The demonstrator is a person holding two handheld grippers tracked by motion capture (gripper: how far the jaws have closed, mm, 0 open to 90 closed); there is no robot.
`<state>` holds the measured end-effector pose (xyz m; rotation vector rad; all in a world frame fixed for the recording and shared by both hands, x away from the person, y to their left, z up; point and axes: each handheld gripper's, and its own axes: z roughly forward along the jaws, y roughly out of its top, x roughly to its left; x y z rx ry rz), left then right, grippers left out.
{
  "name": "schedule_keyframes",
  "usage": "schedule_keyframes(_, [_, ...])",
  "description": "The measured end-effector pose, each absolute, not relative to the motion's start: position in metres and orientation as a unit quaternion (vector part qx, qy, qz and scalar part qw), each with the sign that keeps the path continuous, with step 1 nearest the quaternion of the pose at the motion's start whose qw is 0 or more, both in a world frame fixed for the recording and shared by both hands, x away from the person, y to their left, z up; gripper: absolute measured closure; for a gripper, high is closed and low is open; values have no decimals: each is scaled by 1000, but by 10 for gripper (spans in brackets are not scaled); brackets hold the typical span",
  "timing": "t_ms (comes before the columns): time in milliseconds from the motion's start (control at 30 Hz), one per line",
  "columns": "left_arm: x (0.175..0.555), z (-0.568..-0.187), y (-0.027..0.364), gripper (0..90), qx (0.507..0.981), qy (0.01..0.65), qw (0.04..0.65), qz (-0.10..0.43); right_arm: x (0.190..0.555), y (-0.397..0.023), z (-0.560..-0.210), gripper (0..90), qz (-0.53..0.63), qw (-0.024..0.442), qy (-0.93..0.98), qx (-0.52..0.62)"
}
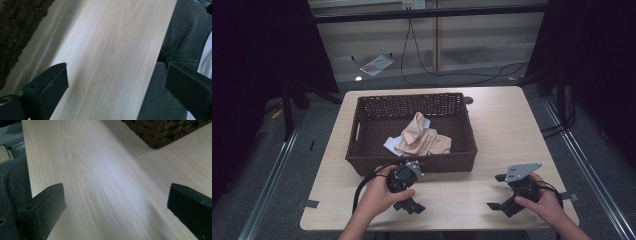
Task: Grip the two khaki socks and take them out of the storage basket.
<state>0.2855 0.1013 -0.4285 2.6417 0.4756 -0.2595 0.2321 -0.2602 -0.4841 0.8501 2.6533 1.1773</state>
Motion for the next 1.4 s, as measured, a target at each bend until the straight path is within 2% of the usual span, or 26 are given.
schedule_keyframes(367, [303,-386,100,45,957,171,205,-112,232,-260,-484,11,389,57,876,280])
schedule_keyframes(867, [342,-340,101,45,944,221,205,-137,232,-260,-484,10,390,57,876,278])
schedule_keyframes(1400, [398,-341,104,45,915,314,222,-121,232,-262,-483,10,392,58,874,279])
